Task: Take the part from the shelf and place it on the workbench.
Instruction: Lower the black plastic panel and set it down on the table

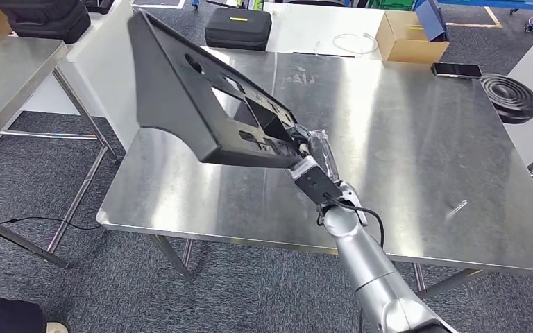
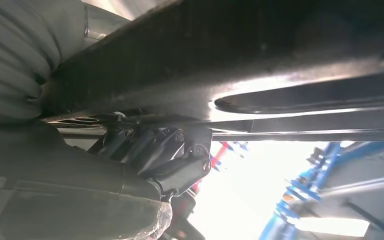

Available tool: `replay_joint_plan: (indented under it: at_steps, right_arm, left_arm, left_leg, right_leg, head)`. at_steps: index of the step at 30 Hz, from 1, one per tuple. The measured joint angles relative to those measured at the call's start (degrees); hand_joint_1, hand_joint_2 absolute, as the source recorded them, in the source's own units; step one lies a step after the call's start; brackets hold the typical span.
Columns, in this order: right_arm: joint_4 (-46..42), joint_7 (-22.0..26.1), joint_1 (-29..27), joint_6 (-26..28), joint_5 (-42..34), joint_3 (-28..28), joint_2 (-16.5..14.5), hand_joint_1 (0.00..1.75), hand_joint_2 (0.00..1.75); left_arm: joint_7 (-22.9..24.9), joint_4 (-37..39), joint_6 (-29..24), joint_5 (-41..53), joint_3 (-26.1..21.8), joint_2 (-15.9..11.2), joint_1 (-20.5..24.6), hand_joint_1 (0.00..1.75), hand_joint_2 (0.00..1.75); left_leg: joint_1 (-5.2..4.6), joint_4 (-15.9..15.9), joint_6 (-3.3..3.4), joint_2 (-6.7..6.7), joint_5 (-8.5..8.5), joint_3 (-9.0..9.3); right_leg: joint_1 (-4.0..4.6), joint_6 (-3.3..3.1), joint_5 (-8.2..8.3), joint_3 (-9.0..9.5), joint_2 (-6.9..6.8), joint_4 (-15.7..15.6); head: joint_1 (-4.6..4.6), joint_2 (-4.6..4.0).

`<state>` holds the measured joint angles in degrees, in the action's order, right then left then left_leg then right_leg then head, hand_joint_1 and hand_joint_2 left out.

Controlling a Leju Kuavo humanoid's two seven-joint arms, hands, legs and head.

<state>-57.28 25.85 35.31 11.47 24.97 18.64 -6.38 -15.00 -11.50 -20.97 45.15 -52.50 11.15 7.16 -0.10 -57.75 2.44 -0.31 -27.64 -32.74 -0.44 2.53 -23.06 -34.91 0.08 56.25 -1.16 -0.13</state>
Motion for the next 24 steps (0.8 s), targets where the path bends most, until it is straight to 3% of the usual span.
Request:
replay_joint_plan:
  at_steps: [4,8,12,19,24]
  right_arm:
    - [3.0,-6.0,9.4,3.5,5.9,2.6,-3.8,1.75,1.75]
    - [13.0,-12.4,20.2,7.1,13.3,5.6,-8.8,1.75,1.75]
    - [22.5,-14.4,25.9,9.5,17.0,7.5,-11.5,1.75,1.75]
    - [33.3,-27.0,29.0,11.4,26.2,10.5,-10.4,1.75,1.75]
    - [37.3,-30.4,29.0,11.5,28.8,11.8,-7.5,1.75,1.75]
  left_arm:
    - [1.1,0.0,0.7,1.0,0.8,0.5,0.9,0.0,1.75]
    - [1.6,0.0,1.0,1.1,1.3,1.3,2.1,0.0,1.75]
    - [1.9,0.0,1.0,1.2,1.8,1.9,2.5,0.0,1.75]
    - [2.1,0.0,1.4,2.1,2.2,2.3,2.7,0.0,1.75]
    - [2.1,0.0,1.6,2.3,2.7,2.3,2.6,0.0,1.75]
  left_leg:
    - [-0.02,0.0,-0.04,0.11,0.03,0.01]
    - [0.08,0.0,-0.08,0.06,0.06,0.06]
    - [0.16,0.0,-0.1,-0.06,0.07,0.11]
    - [0.08,0.0,-0.1,-0.19,0.07,0.38]
    - [-0.01,0.0,-0.08,-0.13,0.06,0.37]
  right_leg:
    - [-0.03,-0.01,0.01,-0.11,0.04,0.1]
    - [0.01,-0.01,0.01,-0.1,0.03,0.2]
    - [0.11,-0.03,-0.01,-0.1,-0.02,0.2]
    - [0.09,-0.03,-0.01,-0.08,-0.11,0.1]
    - [0.03,-0.01,0.01,-0.1,-0.09,0.1]
  head:
    - [0.02,0.0]
    - [-0.01,0.0]
    - [0.02,0.0]
    - [0.02,0.0]
    - [0.01,0.0]
